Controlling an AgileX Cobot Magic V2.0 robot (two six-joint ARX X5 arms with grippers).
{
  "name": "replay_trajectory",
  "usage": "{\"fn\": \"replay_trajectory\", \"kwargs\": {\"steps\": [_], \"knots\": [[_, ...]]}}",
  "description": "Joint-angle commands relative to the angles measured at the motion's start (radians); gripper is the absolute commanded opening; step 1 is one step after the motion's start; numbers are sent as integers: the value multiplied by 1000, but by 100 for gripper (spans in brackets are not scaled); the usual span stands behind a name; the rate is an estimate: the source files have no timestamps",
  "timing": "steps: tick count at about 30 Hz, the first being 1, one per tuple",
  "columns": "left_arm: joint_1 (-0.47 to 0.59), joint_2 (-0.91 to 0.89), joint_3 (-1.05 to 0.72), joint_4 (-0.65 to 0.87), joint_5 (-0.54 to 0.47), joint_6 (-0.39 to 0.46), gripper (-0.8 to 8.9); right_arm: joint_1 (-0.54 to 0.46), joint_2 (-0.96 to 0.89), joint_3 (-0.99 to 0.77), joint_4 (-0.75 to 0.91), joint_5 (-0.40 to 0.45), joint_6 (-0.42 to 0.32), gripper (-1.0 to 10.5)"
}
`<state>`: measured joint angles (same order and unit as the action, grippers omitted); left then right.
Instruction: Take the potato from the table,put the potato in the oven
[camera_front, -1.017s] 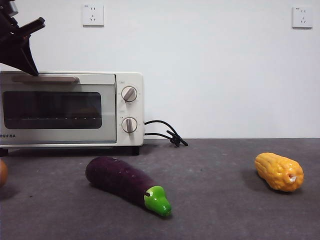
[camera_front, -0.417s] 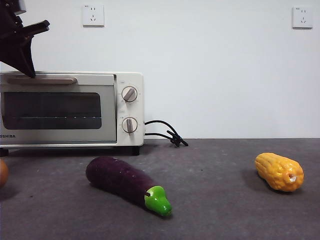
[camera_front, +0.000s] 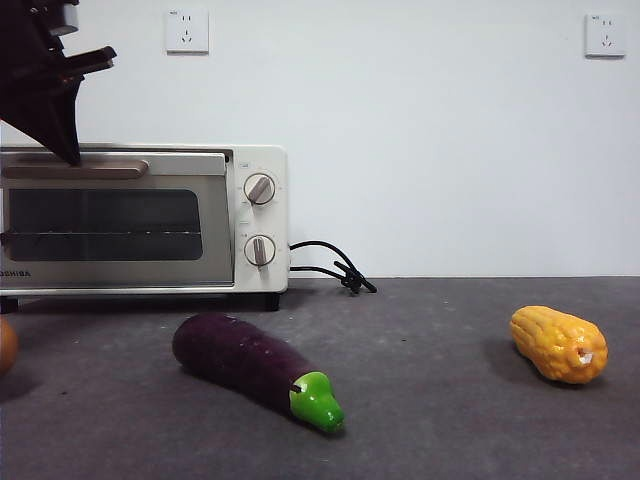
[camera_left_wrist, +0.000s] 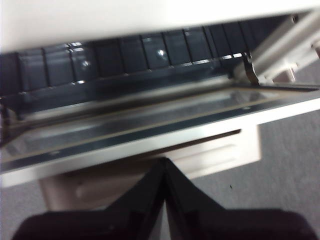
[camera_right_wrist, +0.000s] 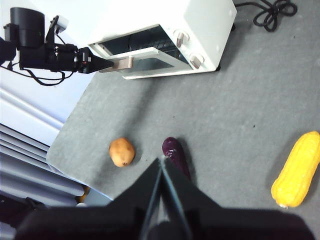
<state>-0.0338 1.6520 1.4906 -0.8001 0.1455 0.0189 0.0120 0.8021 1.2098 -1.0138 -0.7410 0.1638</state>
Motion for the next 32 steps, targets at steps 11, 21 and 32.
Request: {"fn": "replay_trajectory", "kwargs": {"steps": [11,21,32], "knots": [[-16,63,-175,-7,-68,26,-6,1,-48,5,-34,19,-12,1],[-16,63,-313,87,-68,14,-6,1,-45,5,-32,21,-13,1],[-16,63,-313,98,-67,15,-6,1,-46,5,-34,35,-15,1]]}}
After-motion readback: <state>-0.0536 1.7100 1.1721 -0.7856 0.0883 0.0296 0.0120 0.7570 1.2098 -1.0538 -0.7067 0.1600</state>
